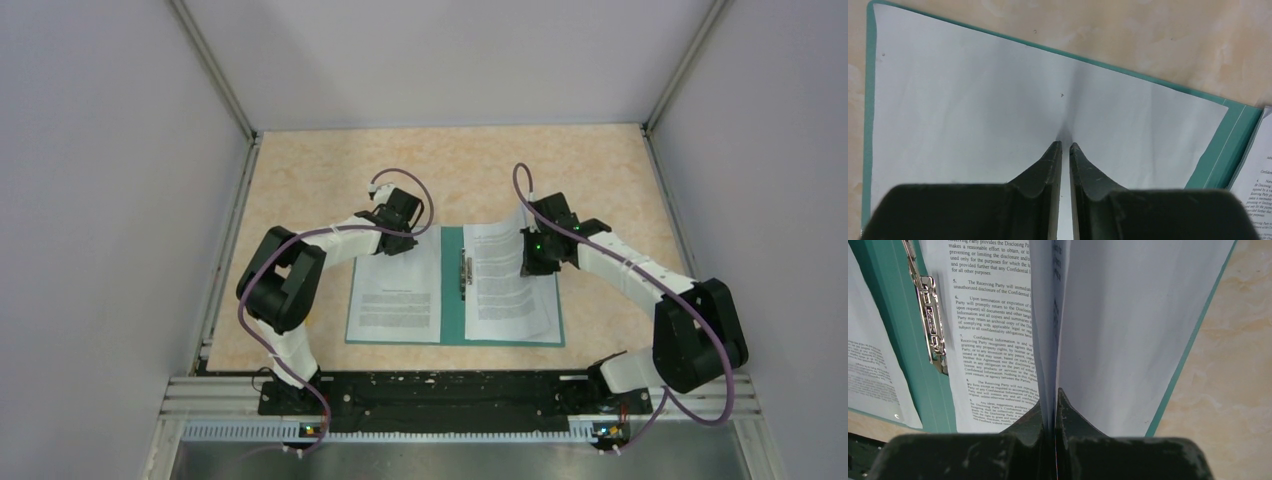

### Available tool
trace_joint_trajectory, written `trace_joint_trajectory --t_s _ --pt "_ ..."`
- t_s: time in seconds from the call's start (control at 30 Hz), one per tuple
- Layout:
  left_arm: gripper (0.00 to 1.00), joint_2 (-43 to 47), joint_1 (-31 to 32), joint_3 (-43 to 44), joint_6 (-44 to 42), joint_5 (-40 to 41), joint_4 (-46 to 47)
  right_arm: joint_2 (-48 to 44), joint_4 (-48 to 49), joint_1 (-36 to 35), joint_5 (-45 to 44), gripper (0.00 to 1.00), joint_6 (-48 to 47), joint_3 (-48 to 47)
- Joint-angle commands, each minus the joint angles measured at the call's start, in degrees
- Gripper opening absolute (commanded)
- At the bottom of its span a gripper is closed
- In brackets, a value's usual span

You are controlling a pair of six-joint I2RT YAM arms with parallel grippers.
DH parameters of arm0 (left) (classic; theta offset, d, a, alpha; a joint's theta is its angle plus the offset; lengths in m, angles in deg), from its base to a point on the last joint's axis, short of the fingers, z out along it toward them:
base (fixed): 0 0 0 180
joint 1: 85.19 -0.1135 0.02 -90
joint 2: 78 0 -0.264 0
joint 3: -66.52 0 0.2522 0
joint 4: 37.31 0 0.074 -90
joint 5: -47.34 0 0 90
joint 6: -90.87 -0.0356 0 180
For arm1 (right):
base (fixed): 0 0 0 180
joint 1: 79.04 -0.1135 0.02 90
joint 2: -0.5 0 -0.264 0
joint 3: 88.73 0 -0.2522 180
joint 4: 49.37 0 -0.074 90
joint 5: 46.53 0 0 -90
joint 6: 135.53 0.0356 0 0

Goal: Put the files into the folder

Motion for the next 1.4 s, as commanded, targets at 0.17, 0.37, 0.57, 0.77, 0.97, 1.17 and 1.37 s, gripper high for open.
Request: trace_joint_trajectory --t_s 0.17,0.37,0.57,0.77,0.97,1.17,1.37 --pt "0.17 -1.5 -1.4 -1.8 -1.2 1.6 -4.7 -1.8 2.1 -0.7 -1.1 0.00 2.9 1.8" --pt "0.16 -1.8 -1.7 -1.6 -1.4 1.2 -4.9 -1.5 1.7 -0.6 -2.0 0.00 3.1 2.0" --pt "0.15 -1.5 -2.1 -1.5 -1.7 1.2 -5.0 -2.0 0.1 -0.7 -4.0 0.43 3.3 1.0" --pt "0.15 -1.5 -2.6 -1.3 -2.3 1.0 -5.0 -2.6 -1.9 -0.3 -7.9 0.70 2.5 -0.1" --pt "0.15 -1.7 -2.9 -0.7 -2.6 0.5 -5.0 -3.3 -2.0 2.2 -8.9 0.90 1.1 0.2" --pt "0.14 -2.2 -2.8 0.5 -3.3 -0.2 -5.9 -1.0 4.0 7.0 -7.4 0.96 -0.6 -0.3" --pt "0.13 -2.5 -2.8 1.2 -3.3 -0.8 -6.4 3.6 13.3 8.2 -4.9 0.96 0.3 -0.9"
